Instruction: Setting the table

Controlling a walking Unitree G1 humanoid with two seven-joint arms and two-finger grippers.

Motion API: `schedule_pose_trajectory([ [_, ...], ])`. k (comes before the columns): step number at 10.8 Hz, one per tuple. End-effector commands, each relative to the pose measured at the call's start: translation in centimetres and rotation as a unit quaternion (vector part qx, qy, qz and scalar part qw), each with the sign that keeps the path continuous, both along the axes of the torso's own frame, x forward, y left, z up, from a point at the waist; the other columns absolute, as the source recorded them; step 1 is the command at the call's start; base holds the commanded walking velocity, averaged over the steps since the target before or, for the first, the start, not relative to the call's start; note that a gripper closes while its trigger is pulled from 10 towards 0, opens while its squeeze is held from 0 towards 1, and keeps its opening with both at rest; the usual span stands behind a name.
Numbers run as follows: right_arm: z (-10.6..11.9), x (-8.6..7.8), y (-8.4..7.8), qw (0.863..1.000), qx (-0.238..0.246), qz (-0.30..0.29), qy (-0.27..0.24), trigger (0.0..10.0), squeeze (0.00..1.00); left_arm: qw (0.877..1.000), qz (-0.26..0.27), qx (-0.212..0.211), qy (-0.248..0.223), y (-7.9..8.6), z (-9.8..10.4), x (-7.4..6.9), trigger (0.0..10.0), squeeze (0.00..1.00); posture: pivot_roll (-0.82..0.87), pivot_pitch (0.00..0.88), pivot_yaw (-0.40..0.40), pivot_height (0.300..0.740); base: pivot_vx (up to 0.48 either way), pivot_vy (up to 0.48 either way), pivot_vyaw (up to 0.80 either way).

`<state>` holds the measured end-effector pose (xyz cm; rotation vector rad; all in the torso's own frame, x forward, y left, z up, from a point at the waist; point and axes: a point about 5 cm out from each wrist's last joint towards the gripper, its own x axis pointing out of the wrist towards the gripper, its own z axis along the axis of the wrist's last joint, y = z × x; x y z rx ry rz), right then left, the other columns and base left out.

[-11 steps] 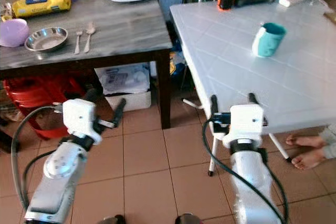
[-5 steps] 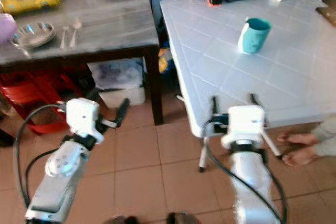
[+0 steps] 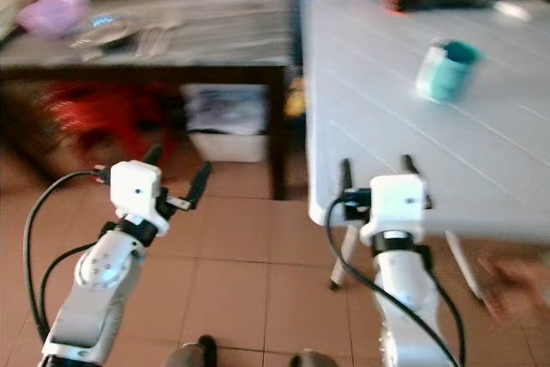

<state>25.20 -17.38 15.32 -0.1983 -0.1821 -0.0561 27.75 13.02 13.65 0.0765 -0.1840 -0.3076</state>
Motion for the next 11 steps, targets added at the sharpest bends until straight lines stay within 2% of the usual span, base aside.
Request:
schedule_pose_trajectory([
  [1,0.07,-0.13,-0.27,1.0,0.001,-0.005,-0.003,10.0,0.0,1.0,-0.006,0.002,0.008,-0.19,-0.25,-0.1,10.0,0.0,-0.15,0.167,0.041,0.74,0.0,-0.281,0.44],
  [11,-0.05,-0.01,-0.27,1.0,0.004,-0.009,-0.001,10.0,0.0,1.0,-0.014,0.011,0.011,-0.38,-0.41,-0.11,10.0,0.0,-0.15,0.167,0.042,0.74,0.0,-0.278,0.0],
])
